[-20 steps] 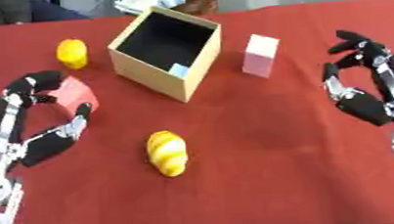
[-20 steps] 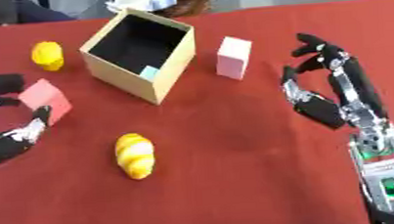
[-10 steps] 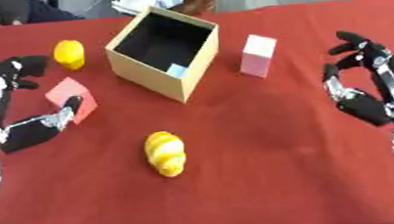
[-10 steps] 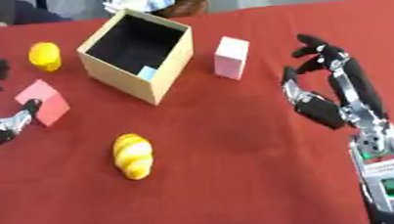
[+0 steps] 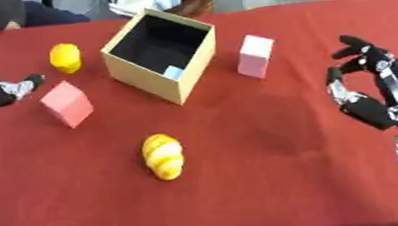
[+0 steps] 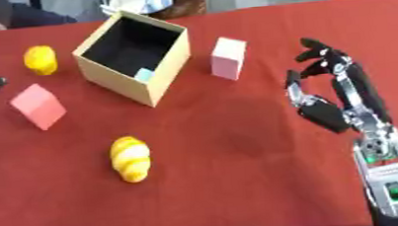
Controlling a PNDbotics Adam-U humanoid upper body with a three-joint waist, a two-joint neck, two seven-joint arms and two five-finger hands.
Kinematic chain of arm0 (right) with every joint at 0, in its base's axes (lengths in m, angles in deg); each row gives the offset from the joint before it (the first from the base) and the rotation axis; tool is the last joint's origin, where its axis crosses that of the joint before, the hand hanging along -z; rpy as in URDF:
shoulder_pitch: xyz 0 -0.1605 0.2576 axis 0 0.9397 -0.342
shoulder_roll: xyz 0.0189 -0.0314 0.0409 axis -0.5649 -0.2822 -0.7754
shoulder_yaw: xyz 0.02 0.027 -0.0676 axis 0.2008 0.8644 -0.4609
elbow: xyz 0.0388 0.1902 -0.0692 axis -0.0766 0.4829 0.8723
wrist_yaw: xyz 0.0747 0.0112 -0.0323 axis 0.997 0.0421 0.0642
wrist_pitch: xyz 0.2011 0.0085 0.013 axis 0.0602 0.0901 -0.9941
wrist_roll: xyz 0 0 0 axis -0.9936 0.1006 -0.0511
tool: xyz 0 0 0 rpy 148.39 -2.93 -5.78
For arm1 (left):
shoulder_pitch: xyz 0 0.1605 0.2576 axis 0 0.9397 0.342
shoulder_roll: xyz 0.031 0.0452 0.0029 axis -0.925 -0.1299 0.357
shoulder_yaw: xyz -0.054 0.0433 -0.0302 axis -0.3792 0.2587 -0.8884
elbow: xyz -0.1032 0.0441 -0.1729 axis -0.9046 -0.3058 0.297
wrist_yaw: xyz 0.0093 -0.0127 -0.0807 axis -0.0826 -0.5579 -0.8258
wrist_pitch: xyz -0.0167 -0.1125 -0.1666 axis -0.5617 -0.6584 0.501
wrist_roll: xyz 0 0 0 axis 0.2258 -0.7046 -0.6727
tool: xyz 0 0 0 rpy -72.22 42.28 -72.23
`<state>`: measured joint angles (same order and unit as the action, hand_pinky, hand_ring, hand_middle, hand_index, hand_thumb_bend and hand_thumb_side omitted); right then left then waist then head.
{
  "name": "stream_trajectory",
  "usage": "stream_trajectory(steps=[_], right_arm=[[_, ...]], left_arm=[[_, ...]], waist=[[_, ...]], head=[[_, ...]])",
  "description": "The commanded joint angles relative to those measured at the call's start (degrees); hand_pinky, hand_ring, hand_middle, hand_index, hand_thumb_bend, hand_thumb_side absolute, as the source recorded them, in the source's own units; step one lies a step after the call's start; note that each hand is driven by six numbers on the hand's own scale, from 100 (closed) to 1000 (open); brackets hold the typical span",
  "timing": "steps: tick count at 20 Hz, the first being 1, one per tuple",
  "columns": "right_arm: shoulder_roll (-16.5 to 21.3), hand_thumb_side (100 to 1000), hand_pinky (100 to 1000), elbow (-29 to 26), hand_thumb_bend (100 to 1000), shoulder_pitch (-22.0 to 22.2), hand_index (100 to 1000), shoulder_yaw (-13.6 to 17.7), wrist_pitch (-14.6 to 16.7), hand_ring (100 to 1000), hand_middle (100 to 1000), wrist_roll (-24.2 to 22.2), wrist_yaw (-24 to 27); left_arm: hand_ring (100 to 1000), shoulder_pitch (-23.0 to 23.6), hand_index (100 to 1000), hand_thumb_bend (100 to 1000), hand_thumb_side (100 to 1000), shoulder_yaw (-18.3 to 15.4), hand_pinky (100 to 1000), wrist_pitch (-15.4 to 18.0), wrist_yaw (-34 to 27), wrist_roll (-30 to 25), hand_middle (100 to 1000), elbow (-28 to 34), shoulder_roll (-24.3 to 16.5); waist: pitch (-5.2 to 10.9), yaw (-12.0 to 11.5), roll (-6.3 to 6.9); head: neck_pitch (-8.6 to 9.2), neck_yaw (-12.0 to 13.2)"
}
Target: Pick up objects on the table and place them in the box.
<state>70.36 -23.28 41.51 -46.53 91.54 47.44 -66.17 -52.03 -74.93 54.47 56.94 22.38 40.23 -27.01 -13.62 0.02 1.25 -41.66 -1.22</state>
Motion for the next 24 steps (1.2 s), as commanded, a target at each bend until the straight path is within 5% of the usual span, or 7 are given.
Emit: stream_trajectory(steps=[1,14,24], right_arm=[[1.4,561,696,-0.5,100,-0.5,934,-0.2,0.3,615,708,-0.2,0.7],[1.6,573,697,0.0,100,-0.7,934,-1.1,0.9,616,708,-0.9,1.3],[1.7,579,697,0.2,100,-1.1,934,-1.6,1.2,616,708,-1.2,1.5]], left_arm=[[777,-3.9,867,598,179,1.3,742,-2.7,0.4,-2.6,767,-4.0,-4.8],[751,-18.8,862,615,112,3.0,734,-3.8,13.2,-14.7,755,-25.4,2.4],[721,-24.9,847,600,100,1.3,714,-0.5,23.1,-8.3,726,-41.5,8.0]], waist=[[1.7,0.6,0.85],[1.18,2.0,0.48],[0.76,2.9,0.36]], head=[[0.86,0.7],[1.05,1.6],[1.4,2.5]])
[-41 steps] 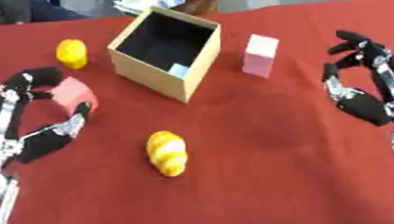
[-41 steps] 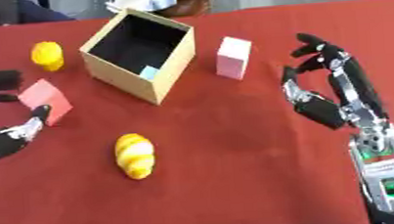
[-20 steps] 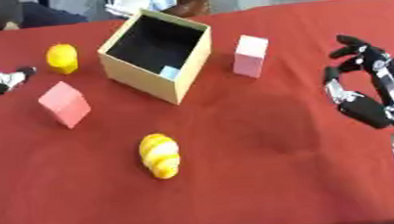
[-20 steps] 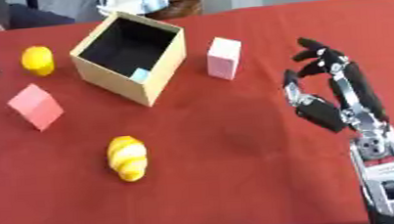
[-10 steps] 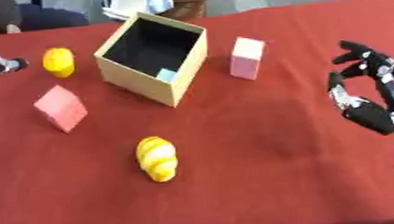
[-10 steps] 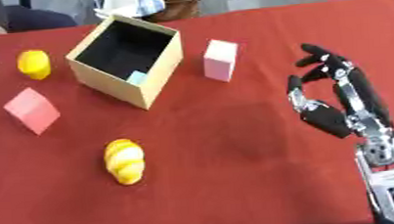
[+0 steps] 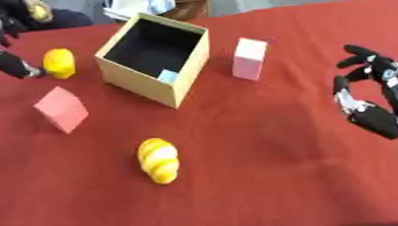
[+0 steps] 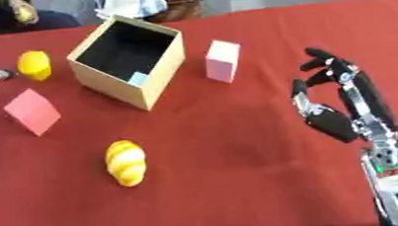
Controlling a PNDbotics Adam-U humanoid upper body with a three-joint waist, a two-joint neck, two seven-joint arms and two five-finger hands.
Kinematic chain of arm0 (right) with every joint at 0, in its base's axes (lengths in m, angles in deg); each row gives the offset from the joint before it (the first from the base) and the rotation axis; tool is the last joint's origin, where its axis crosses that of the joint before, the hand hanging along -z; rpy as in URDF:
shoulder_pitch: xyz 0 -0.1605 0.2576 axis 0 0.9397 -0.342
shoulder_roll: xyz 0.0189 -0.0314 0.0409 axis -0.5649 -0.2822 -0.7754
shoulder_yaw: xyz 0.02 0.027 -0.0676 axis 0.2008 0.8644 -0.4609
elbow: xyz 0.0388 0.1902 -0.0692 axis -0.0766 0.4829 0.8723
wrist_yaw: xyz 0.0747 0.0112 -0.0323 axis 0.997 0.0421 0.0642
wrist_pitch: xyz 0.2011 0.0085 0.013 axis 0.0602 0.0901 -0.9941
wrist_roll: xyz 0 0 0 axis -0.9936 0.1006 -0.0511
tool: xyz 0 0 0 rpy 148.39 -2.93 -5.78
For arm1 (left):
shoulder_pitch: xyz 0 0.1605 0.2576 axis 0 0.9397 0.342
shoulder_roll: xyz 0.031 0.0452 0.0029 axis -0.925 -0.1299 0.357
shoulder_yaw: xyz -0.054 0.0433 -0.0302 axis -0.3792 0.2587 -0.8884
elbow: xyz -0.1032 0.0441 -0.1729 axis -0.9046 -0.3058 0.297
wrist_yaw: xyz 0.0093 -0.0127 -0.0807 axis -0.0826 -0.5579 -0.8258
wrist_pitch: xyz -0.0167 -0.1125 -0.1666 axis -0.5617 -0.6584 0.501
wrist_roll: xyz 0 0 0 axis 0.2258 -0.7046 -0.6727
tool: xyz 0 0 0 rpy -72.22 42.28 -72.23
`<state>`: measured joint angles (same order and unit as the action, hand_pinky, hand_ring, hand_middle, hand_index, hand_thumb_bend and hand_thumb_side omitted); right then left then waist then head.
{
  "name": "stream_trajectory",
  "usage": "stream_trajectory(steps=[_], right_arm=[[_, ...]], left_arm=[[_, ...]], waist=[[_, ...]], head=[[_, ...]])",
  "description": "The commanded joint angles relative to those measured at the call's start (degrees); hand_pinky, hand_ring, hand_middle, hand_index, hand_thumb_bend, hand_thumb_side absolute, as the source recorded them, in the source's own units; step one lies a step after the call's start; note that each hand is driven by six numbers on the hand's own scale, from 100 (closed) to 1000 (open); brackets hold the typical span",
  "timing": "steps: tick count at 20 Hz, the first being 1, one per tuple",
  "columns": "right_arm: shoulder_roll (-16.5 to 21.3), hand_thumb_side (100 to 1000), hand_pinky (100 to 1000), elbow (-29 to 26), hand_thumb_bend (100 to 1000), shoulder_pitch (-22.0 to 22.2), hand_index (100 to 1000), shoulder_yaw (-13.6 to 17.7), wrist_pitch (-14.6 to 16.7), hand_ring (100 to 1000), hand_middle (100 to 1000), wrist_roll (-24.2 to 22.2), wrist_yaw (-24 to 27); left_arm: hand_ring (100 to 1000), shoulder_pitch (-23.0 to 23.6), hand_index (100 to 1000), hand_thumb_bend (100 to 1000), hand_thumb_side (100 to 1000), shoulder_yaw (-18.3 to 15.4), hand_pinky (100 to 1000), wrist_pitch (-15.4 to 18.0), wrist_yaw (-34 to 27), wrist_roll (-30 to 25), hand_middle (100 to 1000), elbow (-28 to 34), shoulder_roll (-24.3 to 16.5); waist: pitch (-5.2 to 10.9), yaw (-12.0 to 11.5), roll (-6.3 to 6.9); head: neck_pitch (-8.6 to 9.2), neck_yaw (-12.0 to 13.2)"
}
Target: Pick up objects on the table and place them in the box.
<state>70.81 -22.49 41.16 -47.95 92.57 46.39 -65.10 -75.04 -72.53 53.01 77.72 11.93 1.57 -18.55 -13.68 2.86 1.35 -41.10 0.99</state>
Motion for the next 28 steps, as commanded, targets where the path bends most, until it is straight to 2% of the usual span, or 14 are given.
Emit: stream_trajectory(steps=[1,6,12,16,27,28], right_arm=[[1.3,580,696,-0.6,100,-0.8,934,-0.2,0.2,616,708,-0.2,0.5],[1.3,583,697,-0.5,100,-1.0,935,-0.4,0.4,616,708,-0.4,0.6],[1.3,586,696,-0.5,100,-1.1,935,-0.5,0.5,616,708,-0.5,0.6],[1.3,591,696,-0.5,100,-1.2,935,-0.5,0.5,615,707,-0.5,0.7],[1.3,602,696,-0.5,100,-1.3,935,-0.5,0.5,615,707,-0.5,0.7],[1.4,617,695,-0.6,100,-1.3,935,-0.5,0.5,614,707,-0.5,0.7]], left_arm=[[715,-2.3,843,596,100,-1.4,711,1.6,3.3,3.1,718,-4.4,-0.1],[697,-4.2,825,567,100,-3.6,696,4.5,8.5,8.3,692,-11.5,1.8],[685,-4.8,812,548,100,-4.9,688,6.5,12.4,13.7,673,-13.4,4.0],[678,-4.9,807,540,100,-4.4,685,7.1,12.2,14.8,666,-13.2,4.6],[666,-5.0,799,530,100,-4.1,679,6.1,13.9,15.7,655,-13.1,5.1],[626,-4.8,774,512,100,-4.1,663,6.0,14.0,15.8,625,-13.1,5.0]], waist=[[0.78,0.2,0.26],[0.52,0.7,0.27],[0.28,1.0,0.28],[0.04,1.3,0.37],[-0.4,1.6,0.47],[-0.58,1.7,0.59]], head=[[0.87,0.3],[1.15,0.7],[1.28,1.2],[1.38,1.4],[1.43,1.6],[1.47,1.6]])
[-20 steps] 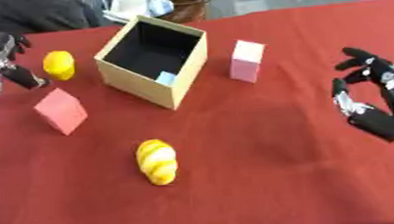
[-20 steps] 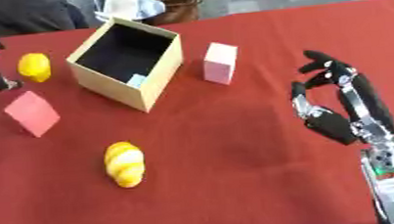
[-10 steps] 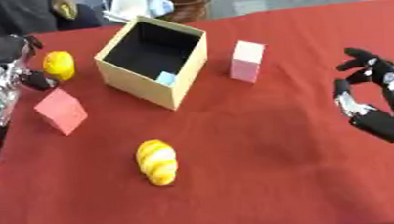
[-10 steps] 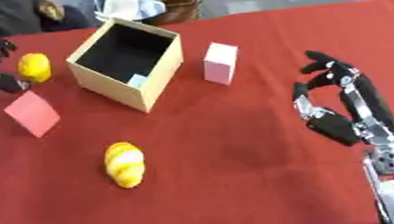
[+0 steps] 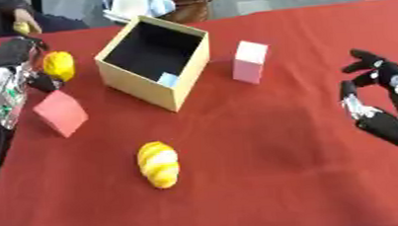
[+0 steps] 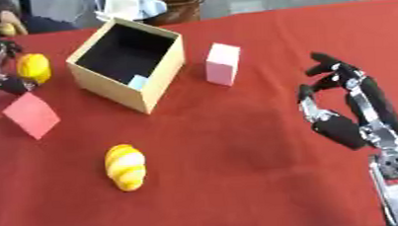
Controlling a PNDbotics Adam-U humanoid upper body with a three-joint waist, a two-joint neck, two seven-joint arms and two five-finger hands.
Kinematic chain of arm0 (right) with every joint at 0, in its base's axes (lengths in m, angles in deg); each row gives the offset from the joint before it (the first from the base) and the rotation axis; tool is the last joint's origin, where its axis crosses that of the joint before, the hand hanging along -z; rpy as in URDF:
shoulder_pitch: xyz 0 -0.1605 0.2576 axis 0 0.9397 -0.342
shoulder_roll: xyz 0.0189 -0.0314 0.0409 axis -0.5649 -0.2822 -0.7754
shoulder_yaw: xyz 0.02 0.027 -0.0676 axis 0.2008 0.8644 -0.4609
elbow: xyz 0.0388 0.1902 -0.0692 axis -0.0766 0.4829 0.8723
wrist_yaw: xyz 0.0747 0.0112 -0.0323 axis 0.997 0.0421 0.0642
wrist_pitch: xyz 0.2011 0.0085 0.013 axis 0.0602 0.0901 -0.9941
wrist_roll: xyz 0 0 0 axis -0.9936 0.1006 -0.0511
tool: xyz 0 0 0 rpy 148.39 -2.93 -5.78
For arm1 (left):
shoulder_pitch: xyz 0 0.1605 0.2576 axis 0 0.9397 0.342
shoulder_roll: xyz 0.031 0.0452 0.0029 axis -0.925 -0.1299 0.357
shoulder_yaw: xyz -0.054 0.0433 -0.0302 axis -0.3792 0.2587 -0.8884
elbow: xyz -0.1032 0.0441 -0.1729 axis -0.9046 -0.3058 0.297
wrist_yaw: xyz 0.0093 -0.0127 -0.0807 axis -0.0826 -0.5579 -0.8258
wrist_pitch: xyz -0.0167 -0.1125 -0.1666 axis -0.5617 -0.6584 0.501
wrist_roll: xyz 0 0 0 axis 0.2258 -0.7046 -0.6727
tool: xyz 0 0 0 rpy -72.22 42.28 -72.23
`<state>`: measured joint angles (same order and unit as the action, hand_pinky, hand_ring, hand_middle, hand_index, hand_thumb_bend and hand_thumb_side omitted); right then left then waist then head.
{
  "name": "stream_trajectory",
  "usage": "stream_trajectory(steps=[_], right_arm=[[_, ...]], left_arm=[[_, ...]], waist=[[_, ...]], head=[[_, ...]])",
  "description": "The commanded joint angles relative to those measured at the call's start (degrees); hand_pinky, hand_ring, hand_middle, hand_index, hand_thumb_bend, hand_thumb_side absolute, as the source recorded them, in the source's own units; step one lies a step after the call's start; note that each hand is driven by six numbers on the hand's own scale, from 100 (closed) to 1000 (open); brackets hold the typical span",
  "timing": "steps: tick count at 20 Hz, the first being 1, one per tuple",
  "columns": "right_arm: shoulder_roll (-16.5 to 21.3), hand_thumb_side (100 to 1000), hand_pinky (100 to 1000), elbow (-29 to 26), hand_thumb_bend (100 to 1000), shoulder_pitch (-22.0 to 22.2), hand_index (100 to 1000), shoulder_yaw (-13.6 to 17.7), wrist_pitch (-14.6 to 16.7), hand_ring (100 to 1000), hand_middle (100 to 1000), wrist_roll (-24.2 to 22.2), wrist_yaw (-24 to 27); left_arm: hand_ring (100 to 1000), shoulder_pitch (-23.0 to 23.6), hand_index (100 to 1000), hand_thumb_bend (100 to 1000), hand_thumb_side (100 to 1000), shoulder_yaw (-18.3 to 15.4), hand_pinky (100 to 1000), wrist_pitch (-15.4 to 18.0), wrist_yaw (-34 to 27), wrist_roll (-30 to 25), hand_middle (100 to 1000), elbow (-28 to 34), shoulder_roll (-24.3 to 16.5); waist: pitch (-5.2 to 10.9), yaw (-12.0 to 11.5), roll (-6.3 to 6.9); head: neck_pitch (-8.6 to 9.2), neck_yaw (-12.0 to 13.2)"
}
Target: Pick up objects on the table and place them in the box.
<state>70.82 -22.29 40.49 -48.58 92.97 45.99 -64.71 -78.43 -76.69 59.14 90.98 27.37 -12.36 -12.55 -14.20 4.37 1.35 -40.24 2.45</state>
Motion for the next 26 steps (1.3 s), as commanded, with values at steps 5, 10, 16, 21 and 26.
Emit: stream_trajectory(steps=[5,10,16,21,26], right_arm=[[1.5,622,695,-0.9,100,-1.1,935,0.0,0.2,614,707,-0.2,0.5],[1.5,629,695,-0.9,100,-1.2,935,0.0,0.2,614,706,-0.2,0.6],[1.4,631,695,-0.8,100,-1.1,935,0.1,0.1,614,706,-0.1,0.6],[1.3,636,695,-0.7,100,-1.0,935,0.3,0.1,614,706,-0.1,0.6],[1.3,634,695,-0.6,100,-0.7,936,0.5,0.0,614,706,0.1,0.5]], left_arm=[[586,-0.9,762,503,100,0.4,655,-3.1,4.6,3.6,613,0.5,0.0],[528,-1.0,698,458,100,0.3,617,-3.5,6.3,4.3,535,0.4,0.1],[439,-1.0,567,347,100,0.2,524,-4.8,7.8,6.4,431,1.5,-0.4],[418,-1.3,532,354,100,1.0,502,-3.7,7.6,7.1,402,5.4,-2.0],[415,-1.7,524,338,100,2.5,499,-0.1,4.3,4.8,393,12.8,-4.8]], waist=[[-1.04,1.2,1.08],[-1.16,1.4,1.2],[-0.97,1.3,1.12],[-0.53,1.0,1.04],[-0.08,0.3,1.02]], head=[[1.03,0.5],[1.05,0.6],[1.1,0.6],[0.94,0.6],[0.67,0.2]])
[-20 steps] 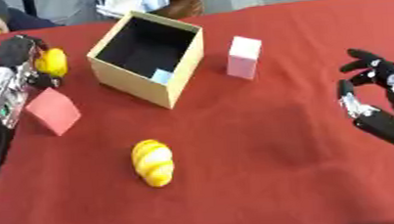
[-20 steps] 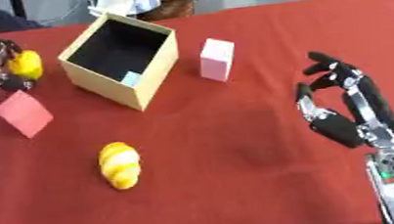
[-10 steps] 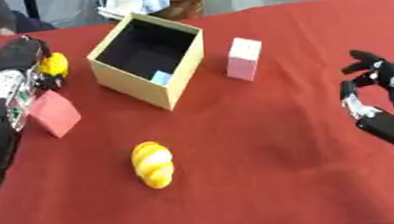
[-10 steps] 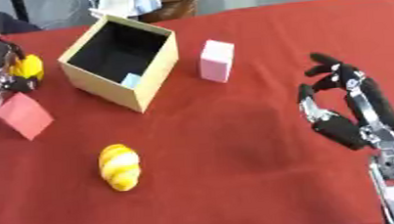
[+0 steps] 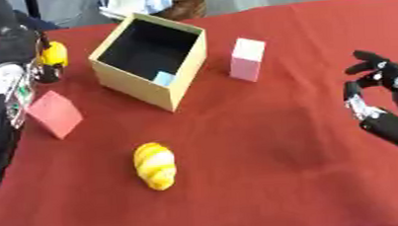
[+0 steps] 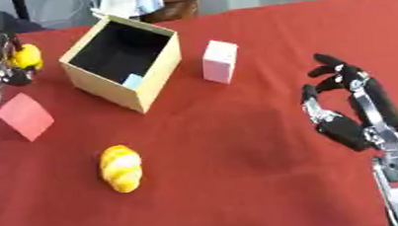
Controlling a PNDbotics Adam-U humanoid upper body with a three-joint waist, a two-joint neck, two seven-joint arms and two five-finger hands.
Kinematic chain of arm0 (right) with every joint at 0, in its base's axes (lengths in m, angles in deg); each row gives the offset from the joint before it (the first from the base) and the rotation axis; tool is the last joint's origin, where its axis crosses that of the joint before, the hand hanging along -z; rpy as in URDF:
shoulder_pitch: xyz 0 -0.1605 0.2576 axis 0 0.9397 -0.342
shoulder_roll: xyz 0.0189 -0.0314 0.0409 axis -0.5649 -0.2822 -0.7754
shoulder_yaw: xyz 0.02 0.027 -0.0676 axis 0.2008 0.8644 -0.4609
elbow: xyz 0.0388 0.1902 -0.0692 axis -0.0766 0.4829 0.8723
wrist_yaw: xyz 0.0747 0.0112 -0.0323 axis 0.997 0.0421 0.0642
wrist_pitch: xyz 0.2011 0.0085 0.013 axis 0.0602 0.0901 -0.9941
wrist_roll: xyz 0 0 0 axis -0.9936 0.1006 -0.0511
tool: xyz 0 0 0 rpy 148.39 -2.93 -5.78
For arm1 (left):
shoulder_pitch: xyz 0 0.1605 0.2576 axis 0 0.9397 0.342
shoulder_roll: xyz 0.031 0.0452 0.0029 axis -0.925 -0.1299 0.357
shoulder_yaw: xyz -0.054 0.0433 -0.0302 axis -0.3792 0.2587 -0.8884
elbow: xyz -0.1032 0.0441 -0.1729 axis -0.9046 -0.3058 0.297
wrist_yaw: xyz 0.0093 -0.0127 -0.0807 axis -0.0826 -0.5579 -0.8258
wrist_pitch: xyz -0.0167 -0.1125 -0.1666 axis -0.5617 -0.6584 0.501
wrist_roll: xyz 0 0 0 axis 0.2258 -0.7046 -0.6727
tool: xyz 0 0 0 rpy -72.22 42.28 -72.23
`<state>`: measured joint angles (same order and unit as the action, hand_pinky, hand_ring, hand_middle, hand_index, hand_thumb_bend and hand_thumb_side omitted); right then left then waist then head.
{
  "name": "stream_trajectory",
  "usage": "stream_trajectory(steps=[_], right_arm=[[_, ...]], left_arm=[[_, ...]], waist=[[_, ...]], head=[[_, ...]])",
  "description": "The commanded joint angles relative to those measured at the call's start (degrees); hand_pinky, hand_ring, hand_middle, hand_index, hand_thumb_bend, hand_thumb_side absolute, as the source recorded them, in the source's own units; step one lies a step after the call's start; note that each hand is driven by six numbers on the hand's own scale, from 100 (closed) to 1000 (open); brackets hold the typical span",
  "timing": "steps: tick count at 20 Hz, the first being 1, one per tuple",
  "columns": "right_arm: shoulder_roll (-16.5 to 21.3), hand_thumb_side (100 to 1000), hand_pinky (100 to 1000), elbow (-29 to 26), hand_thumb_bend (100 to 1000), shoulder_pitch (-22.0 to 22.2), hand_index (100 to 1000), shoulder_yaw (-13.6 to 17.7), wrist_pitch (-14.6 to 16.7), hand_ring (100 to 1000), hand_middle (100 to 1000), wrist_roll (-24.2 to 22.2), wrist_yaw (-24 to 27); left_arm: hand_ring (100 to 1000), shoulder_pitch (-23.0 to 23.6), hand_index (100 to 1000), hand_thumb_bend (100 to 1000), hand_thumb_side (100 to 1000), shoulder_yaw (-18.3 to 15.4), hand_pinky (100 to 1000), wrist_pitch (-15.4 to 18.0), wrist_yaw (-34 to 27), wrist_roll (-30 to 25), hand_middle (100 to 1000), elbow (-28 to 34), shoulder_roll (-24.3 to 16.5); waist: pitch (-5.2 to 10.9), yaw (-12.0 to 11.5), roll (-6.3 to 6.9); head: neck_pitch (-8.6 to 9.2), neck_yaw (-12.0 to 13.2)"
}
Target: Pick up objects on the table and place them in the box.
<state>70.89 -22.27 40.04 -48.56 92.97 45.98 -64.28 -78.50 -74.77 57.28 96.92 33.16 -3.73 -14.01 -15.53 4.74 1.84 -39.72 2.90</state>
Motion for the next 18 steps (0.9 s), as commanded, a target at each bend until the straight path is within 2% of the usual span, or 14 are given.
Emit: stream_trajectory(steps=[1,7,13,18], right_arm=[[1.2,634,695,-0.6,100,-0.2,936,0.5,0.0,614,706,0.1,0.0],[1.1,634,695,-0.6,100,-0.2,936,0.5,0.0,614,706,0.1,-0.1],[1.2,632,695,-0.5,100,-0.3,936,0.5,0.0,614,706,0.0,-0.1],[1.1,634,696,-0.5,100,-0.4,937,0.3,0.2,614,706,-0.2,0.0]], left_arm=[[414,-1.6,523,331,100,1.0,498,2.8,-2.6,-1.5,390,5.9,-3.9],[420,-0.4,528,329,100,4.1,508,8.1,-8.9,-5.3,397,16.1,-6.5],[434,0.7,547,344,100,9.7,531,10.6,-14.6,-10.9,418,25.1,-7.9],[448,0.4,565,343,100,13.8,546,12.1,-17.8,-15.8,437,29.1,-6.7]], waist=[[1.33,-0.3,0.55],[1.64,-0.9,0.61],[1.82,-0.7,0.57],[2.0,-0.4,0.59]], head=[[0.11,-0.3],[0.26,-0.8],[0.46,-0.7],[0.62,-0.5]])
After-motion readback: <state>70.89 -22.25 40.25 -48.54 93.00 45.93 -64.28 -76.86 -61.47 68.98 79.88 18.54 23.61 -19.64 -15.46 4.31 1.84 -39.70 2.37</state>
